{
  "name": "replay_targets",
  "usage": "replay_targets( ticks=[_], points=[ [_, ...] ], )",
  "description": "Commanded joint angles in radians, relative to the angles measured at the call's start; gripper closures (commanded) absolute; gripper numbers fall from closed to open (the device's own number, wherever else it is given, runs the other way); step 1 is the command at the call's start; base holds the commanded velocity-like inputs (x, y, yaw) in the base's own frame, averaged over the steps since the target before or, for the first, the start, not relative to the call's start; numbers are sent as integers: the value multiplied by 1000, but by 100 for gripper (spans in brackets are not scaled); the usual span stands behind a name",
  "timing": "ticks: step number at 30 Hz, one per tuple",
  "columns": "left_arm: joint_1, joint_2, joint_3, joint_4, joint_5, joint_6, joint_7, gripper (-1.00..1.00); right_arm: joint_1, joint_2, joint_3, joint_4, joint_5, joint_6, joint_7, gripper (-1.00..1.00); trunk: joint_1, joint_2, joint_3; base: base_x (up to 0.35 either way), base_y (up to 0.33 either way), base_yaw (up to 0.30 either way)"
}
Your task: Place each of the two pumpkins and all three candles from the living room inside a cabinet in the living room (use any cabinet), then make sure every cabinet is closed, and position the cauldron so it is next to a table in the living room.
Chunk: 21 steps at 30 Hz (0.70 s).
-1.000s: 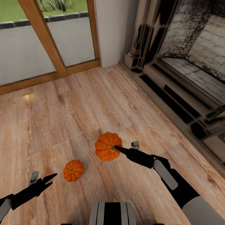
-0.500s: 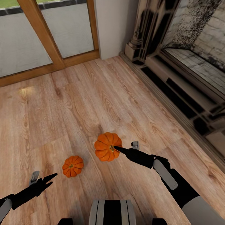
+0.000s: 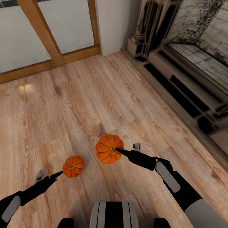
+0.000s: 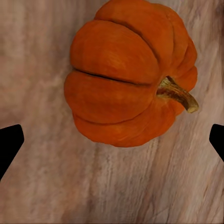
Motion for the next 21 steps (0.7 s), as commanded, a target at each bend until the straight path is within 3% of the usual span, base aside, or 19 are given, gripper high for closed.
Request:
replay_targets(
  ticks=[1, 21],
  points=[
    [0, -1, 1, -2, 5, 3, 0, -100, -1, -1, 1, 0, -11, 8, -2, 100, 0, 0, -1, 0, 0, 0],
    [0, -5, 14, 5, 7, -8, 23, -100, -1, -1, 2, 0, -10, 8, -2, 100, 0, 0, -1, 21, -29, 0]
  ],
)
